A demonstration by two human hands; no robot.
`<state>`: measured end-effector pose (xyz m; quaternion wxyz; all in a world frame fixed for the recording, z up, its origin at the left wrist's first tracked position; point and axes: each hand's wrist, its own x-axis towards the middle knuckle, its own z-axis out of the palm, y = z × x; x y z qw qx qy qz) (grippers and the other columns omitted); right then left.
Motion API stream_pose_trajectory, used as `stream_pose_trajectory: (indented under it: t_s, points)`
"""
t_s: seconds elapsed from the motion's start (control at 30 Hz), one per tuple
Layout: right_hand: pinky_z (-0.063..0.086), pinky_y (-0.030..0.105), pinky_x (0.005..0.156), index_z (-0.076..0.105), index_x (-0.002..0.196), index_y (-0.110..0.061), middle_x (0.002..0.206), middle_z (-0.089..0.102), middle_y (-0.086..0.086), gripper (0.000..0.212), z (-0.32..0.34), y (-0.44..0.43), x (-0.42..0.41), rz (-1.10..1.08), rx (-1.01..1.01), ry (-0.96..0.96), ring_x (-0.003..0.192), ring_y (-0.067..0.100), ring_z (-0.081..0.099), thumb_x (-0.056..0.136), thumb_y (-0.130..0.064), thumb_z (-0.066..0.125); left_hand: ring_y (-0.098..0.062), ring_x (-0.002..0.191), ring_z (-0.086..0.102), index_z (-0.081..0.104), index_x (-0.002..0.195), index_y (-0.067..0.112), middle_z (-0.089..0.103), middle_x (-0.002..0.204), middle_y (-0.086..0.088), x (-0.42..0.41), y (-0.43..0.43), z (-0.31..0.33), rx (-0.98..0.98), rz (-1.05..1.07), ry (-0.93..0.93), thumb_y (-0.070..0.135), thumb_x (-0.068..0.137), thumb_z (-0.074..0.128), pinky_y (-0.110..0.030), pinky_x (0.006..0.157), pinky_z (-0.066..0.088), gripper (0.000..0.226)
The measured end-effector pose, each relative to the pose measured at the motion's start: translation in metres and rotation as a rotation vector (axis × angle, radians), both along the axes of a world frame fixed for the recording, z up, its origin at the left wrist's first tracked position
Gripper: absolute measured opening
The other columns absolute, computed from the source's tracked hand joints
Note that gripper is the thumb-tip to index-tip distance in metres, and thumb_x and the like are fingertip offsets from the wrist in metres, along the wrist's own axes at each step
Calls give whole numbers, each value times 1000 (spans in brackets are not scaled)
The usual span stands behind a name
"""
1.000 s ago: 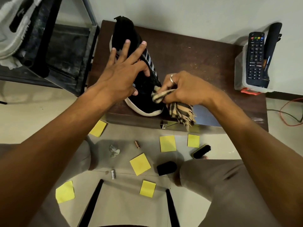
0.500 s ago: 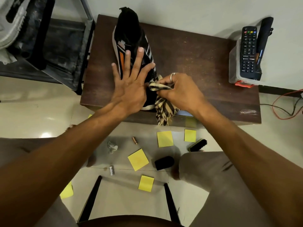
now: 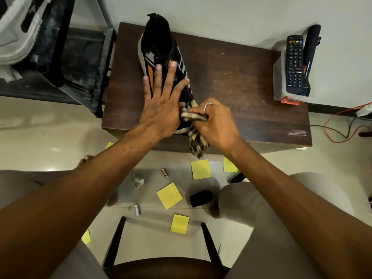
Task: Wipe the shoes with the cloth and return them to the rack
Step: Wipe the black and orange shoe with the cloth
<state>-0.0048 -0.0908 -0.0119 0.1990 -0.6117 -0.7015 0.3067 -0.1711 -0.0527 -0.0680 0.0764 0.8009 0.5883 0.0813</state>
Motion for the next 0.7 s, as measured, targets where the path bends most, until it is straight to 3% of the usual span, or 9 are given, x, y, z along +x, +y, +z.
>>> stream_pose_trajectory:
  t_s: [0.13,0.27,0.43,0.6,0.7]
  points:
    - [48,12,80,78,113,-15,100,61,1,32,0,-15,1,70,-18,-38,91,15,62,86,1,70,-41,154,-16,12,162,26,-17,169,-15,0,1,0,14,-5,11,36,103,37,-64,122,-7,64]
    - [51,19,81,78,114,-18,99,60,2,32,-4,14,-4,-60,42,-57,89,15,61,89,0,66,-42,153,-19,11,162,25,-19,168,-15,-1,3,0,-4,-25,-13,30,97,50,-64,120,-10,76]
    - [42,7,74,77,115,-17,100,59,1,32,-4,-15,0,118,0,-73,87,13,59,87,-2,72,-40,154,-18,13,162,26,-18,169,-14,-2,2,1,11,-38,0,33,105,43,-62,121,-10,65]
    - [49,16,81,78,112,-18,99,63,2,30,-9,11,-5,-42,83,-19,88,11,62,88,-4,69,-40,154,-19,14,162,24,-19,169,-13,-3,4,-1,-13,-69,-43,35,101,48,-63,120,-11,71]
    - [44,6,81,78,112,-22,103,66,-2,27,-8,29,-1,-132,80,50,93,5,62,89,-9,71,-35,155,-17,18,161,21,-14,170,-9,-8,4,2,0,-83,-187,24,99,54,-60,121,-10,72]
